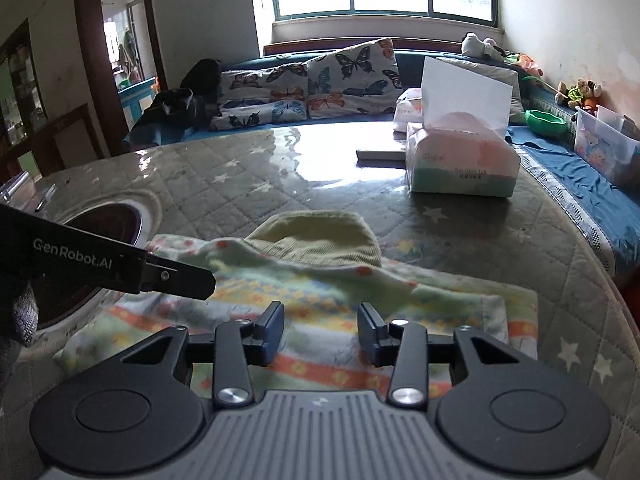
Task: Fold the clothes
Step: 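Open both grippers and release the folded shirt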
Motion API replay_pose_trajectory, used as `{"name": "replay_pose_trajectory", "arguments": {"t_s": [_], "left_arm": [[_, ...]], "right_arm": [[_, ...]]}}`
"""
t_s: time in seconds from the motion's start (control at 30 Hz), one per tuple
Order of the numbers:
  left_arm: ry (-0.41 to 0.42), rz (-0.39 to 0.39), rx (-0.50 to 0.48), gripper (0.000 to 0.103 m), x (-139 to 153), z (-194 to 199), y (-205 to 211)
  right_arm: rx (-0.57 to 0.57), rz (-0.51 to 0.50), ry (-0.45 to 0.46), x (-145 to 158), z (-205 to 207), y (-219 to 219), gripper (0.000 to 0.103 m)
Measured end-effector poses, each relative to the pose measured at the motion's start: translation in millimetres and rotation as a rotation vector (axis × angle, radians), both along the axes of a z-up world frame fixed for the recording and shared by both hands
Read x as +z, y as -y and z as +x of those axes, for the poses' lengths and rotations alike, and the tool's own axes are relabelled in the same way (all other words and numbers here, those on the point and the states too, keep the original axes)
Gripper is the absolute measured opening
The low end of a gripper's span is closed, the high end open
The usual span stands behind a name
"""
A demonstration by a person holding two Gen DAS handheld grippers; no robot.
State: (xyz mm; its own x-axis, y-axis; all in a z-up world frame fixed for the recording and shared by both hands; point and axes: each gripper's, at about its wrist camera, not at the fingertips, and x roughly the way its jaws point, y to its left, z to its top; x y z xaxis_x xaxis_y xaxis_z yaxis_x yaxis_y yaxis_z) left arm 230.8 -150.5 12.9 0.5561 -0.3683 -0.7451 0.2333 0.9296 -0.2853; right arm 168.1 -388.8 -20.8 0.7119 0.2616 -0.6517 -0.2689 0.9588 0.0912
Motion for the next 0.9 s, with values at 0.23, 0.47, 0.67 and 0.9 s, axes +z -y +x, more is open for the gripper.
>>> {"name": "replay_pose_trajectory", "arguments": {"t_s": [0.23,0.47,0.67,0.9], "left_arm": [[0.048,0.031,-0.021,0.053,0.7,-28.1,-2.6],[0.102,0.066,-0.041,0.055,-1.3,-61.2,-8.8],[0.143,0.098,-0.040,0.057,-4.0,-85.9,-15.1],[0.158,0.131,-0.024,0.060,-17.0,-100.7,-16.1]], "right_arm": [[0.010,-0.027,0.007,0.9,-20.3,-1.0,0.049],[0.013,-0.062,0.026,-2.0,-51.8,-1.4,0.052],[0.002,-0.068,0.041,-4.3,-74.4,-1.3,0.055],[-0.031,-0.073,0.054,-5.3,-83.6,-0.4,0.057]]}}
